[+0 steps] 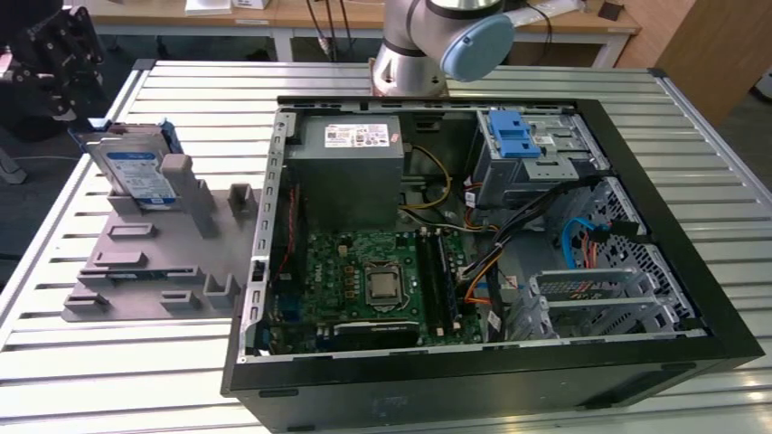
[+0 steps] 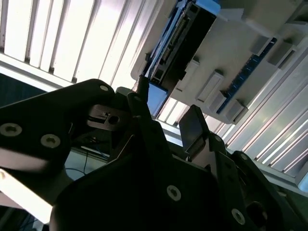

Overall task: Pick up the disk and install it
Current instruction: 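Pick up the disk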

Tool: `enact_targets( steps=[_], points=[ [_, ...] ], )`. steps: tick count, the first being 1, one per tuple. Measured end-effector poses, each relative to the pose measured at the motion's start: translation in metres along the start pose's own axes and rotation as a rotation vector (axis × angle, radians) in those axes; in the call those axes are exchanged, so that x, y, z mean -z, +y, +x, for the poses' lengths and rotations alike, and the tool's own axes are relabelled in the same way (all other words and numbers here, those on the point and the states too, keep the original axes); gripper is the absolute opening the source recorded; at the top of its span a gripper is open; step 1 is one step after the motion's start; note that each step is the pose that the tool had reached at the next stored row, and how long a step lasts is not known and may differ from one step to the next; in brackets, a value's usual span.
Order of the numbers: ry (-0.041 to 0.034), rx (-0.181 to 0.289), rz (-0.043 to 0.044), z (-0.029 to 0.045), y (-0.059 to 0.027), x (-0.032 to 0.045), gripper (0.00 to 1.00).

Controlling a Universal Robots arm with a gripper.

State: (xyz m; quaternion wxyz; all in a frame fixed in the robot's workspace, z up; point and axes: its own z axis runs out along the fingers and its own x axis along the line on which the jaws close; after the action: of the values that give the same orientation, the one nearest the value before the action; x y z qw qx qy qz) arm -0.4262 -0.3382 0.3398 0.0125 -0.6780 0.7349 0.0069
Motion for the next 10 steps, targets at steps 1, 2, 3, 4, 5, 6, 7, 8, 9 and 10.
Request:
enact_targets(
  steps=[1, 2, 3, 4, 5, 6, 7, 8, 9, 10],
  points=[
    [0.0002, 0.0, 0.0, 0.0, 0.0001, -0.0007, 0.53],
    [0.001, 0.0, -0.0001, 0.0, 0.0001, -0.0011, 0.53],
    [0.0027, 0.001, -0.0001, 0.0, 0.0001, -0.0013, 0.53],
    [0.0054, 0.001, 0.0003, 0.0, 0.0002, -0.0015, 0.53],
    [0.008, 0.001, 0.0006, 0.0, 0.0001, -0.0016, 0.53],
    [0.009, 0.002, 0.0005, 0.0001, 0.0001, -0.0016, 0.53],
    [0.0092, 0.005, 0.0005, 0.0001, 0.0001, -0.0017, 0.53],
    [0.0092, 0.008, 0.0004, 0.0001, 0.0001, -0.002, 0.53],
    [0.0092, 0.012, 0.0003, 0.0001, 0.0004, -0.0026, 0.53],
    [0.0092, 0.014, 0.0002, 0.0001, 0.0009, -0.0032, 0.53]
  ],
)
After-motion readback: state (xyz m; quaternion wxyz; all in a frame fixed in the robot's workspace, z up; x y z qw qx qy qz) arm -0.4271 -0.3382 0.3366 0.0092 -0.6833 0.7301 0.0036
